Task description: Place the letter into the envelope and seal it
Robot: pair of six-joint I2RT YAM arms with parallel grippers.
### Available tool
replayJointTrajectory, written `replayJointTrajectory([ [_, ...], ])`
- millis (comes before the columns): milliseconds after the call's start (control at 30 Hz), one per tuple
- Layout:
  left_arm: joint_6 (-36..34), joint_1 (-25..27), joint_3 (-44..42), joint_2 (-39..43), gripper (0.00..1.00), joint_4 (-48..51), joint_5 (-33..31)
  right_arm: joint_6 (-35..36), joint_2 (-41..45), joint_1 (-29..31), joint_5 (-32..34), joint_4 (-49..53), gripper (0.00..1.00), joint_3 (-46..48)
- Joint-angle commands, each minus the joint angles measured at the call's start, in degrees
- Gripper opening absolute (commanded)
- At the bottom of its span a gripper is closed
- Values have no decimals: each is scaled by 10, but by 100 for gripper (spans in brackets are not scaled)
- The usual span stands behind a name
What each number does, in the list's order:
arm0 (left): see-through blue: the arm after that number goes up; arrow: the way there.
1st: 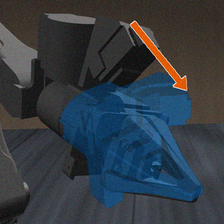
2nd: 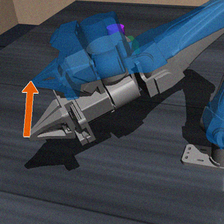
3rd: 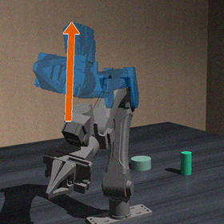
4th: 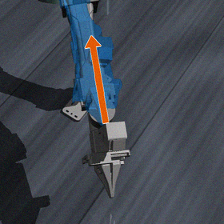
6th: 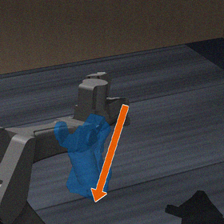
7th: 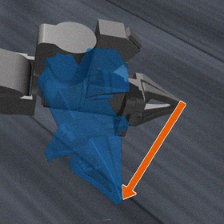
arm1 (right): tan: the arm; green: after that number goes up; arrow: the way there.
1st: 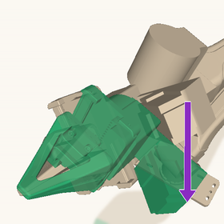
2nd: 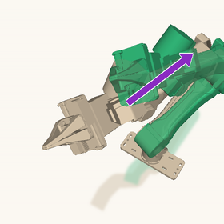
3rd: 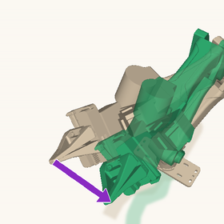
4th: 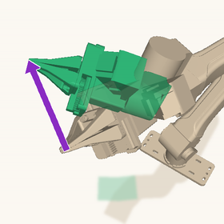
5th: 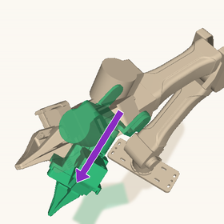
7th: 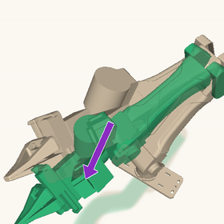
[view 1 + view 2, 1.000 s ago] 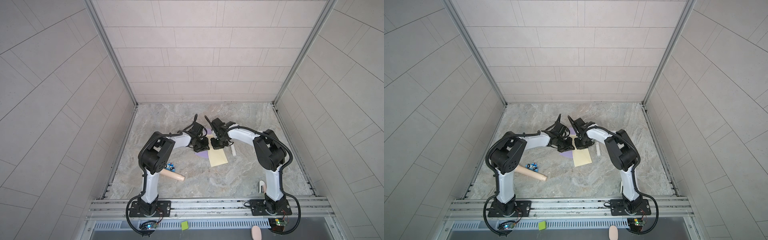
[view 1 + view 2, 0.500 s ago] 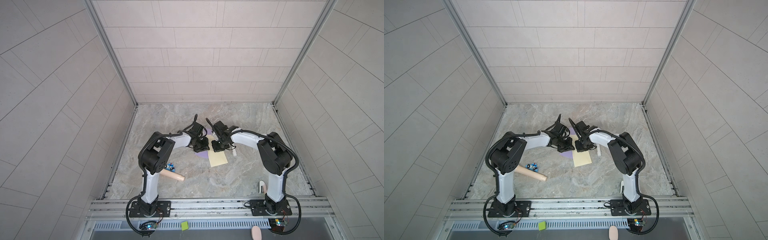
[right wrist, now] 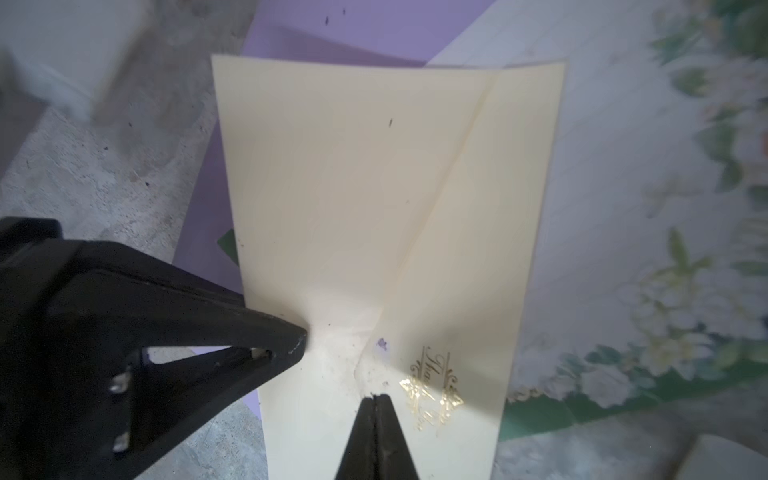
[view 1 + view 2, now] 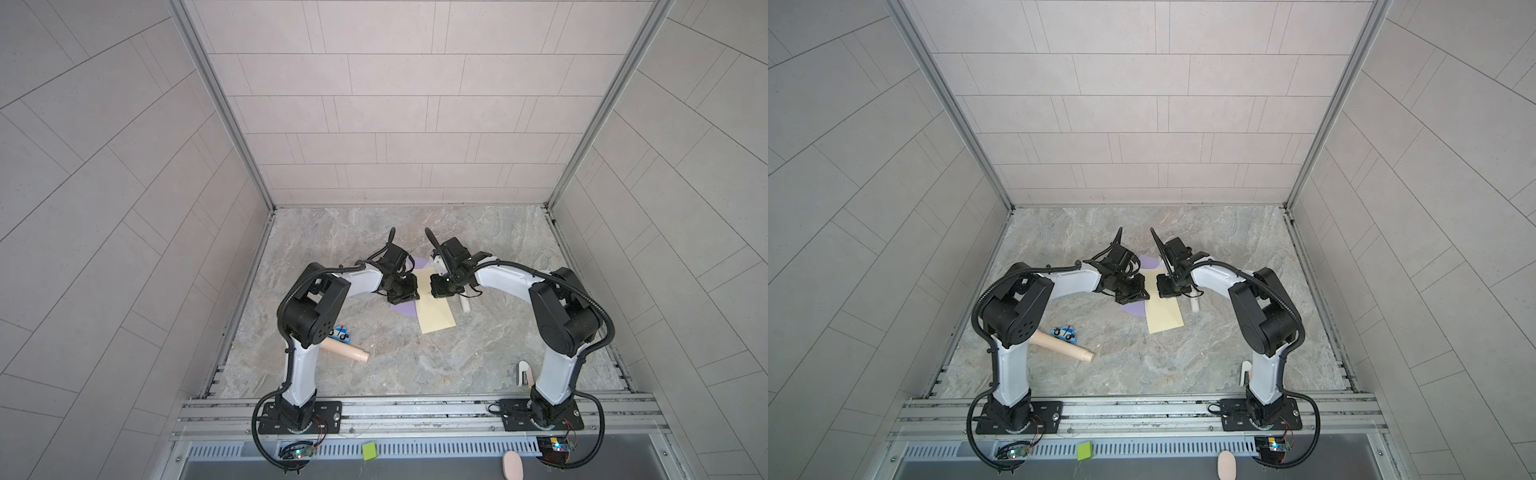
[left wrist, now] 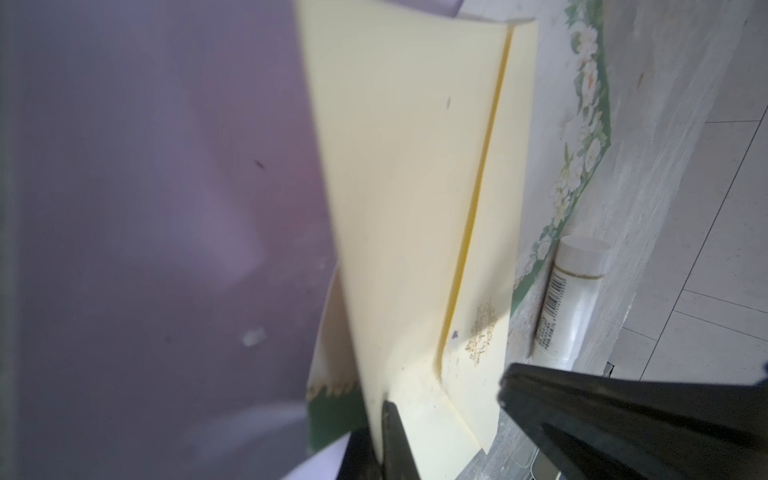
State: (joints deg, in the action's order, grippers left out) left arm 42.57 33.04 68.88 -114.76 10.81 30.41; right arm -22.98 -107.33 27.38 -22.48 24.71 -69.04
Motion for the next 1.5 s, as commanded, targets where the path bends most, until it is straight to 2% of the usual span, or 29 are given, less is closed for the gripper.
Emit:
replayJointTrajectory([
  [0, -7, 7, -3, -18, 0, 37, -20, -6, -34, 3, -28, 10, 7, 0],
  [367, -7, 9, -2, -20, 0, 37, -15, -12, -93, 5, 12, 32, 6, 5],
  [700, -7, 12, 4, -24, 0, 37, -11, -29, -142, 5, -30, 33, 5, -25],
  [867, -8, 13, 6, -27, 0, 37, -9, -33, -146, 6, -29, 47, 4, -38],
  [1033, -7, 13, 6, -27, 0, 40, -16, -34, -73, 6, -13, 3, 4, -4],
  [1200, -7, 13, 5, -28, 0, 41, -18, -20, -16, 6, -9, 18, 4, -2],
  [1367, -7, 13, 9, -34, 0, 43, -15, -16, -1, 7, -19, 25, 3, 6],
  [1467, -7, 13, 9, -35, 0, 44, -15, -18, -9, 7, -2, 38, 3, 9],
])
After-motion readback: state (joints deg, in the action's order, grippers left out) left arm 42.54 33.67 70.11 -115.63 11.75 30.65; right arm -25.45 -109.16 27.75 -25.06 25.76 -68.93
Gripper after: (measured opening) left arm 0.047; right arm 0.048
